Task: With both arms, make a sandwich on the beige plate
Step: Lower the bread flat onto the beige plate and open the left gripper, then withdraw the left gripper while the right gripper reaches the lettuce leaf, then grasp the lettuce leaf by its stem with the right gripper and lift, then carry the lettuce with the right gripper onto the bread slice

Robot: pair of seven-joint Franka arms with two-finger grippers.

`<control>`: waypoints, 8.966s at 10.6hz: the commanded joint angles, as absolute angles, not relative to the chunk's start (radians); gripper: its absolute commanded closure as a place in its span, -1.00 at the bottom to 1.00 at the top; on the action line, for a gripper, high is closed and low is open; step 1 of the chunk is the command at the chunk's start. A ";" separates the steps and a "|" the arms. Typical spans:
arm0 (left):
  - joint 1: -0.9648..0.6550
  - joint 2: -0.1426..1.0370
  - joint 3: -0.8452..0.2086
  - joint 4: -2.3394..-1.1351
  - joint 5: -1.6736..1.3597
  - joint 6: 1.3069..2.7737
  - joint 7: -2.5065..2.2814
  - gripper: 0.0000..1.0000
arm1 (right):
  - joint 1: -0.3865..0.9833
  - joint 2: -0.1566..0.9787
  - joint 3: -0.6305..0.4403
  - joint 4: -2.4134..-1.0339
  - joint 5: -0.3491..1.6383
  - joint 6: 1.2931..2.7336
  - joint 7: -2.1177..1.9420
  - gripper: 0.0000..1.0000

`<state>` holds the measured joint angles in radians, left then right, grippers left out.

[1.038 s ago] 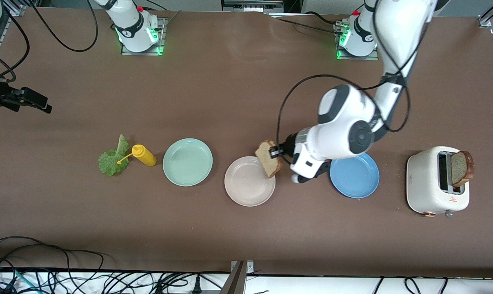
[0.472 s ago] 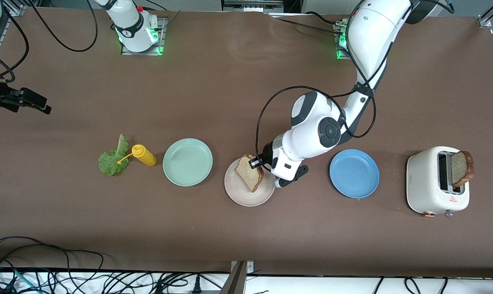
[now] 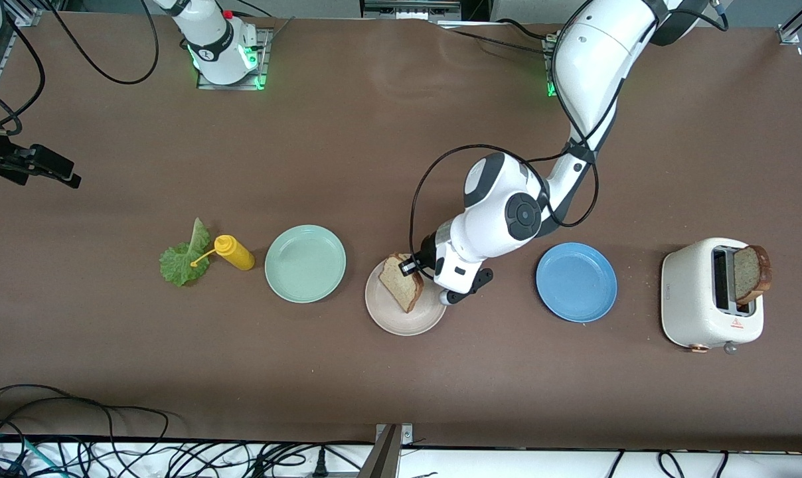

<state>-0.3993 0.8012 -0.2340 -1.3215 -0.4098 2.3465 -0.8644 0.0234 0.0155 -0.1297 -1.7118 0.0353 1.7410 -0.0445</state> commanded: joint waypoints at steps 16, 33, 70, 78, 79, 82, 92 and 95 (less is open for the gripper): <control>-0.419 0.828 -0.213 -1.293 -0.361 2.373 -0.873 -0.86 | 0.021 0.017 -0.126 -1.700 0.041 1.727 -0.045 -1.00; -0.232 0.594 -0.212 -1.293 -0.089 1.832 -0.609 -1.00 | 0.081 0.204 -0.123 -1.690 0.035 1.879 -0.046 -1.00; 0.094 0.242 -0.225 -1.282 0.060 1.402 -0.164 -1.00 | 0.107 0.267 -0.092 -1.877 0.048 2.001 0.271 1.00; 0.126 0.206 -0.222 -1.311 0.029 1.405 -0.049 -1.00 | 0.114 0.259 0.144 -1.602 0.049 1.712 0.688 1.00; 0.135 0.203 -0.222 -1.316 0.029 1.407 -0.048 -1.00 | 0.118 0.265 0.200 -1.594 0.049 1.723 0.795 1.00; 0.147 0.199 -0.222 -1.325 0.028 1.407 -0.020 -1.00 | 0.250 0.333 0.247 -1.548 0.048 1.866 1.099 1.00; 0.163 0.206 -0.221 -1.331 -0.005 1.407 -0.005 -1.00 | 0.541 0.813 0.238 -1.364 0.037 2.560 1.578 1.00; 0.163 0.204 -0.222 -1.331 -0.005 1.407 -0.005 -1.00 | 0.560 0.870 0.233 -1.362 0.019 2.643 1.577 1.00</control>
<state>0.1514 0.2304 -0.2176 -1.3070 0.0197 1.4084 -0.0298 0.5428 0.8311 0.2443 -1.4107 0.0387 2.6058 1.5585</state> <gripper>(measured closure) 0.000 0.952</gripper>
